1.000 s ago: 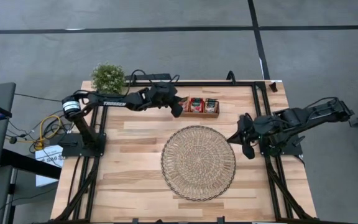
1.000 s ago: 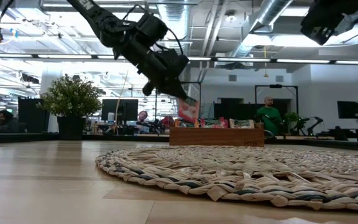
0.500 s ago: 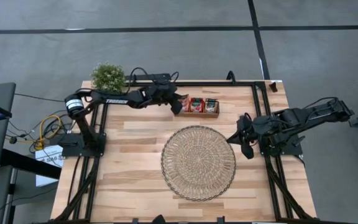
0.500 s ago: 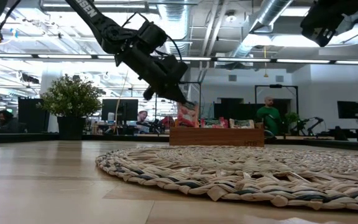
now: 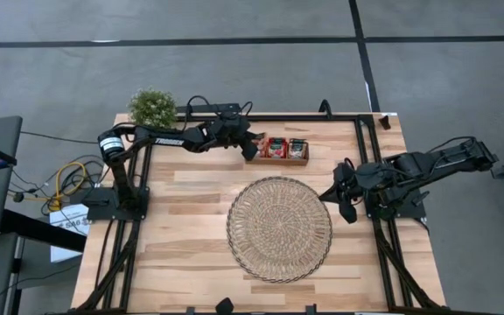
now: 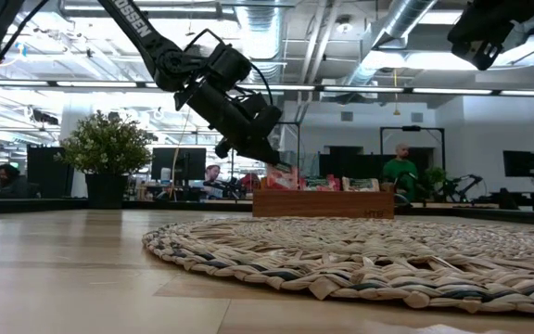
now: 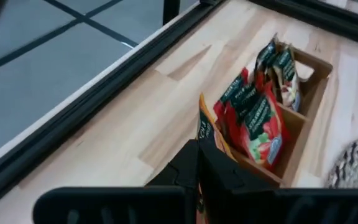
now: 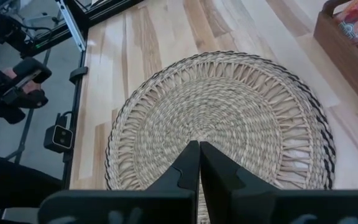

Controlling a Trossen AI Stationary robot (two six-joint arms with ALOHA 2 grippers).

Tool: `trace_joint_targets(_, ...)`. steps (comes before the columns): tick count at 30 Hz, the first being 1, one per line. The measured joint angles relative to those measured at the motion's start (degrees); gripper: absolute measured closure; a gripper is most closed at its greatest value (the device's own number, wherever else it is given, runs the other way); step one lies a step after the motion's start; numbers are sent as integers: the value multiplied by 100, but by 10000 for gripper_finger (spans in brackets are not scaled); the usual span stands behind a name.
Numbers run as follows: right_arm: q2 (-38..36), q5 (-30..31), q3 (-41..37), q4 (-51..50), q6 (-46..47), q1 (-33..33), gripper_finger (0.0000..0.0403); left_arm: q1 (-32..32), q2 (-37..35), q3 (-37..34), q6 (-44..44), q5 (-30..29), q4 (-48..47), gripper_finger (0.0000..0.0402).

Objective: Pick & Place Tea
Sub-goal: Put the orange tea bag into the left section of the wooden organizer

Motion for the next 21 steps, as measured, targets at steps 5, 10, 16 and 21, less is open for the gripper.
trace_joint_targets(5,0,0,2,1,-39,0,400,-13,0,0,231,-21,-154,401)
trace_joint_targets(10,0,7,2,2,-50,0,400,-4,0,0,410,-54,-331,401)
trace_joint_targets(16,0,9,2,3,-53,0,400,-4,0,0,442,-85,-335,401)
trace_joint_targets(21,0,11,2,37,-51,0,400,-4,0,0,460,-203,-152,401)
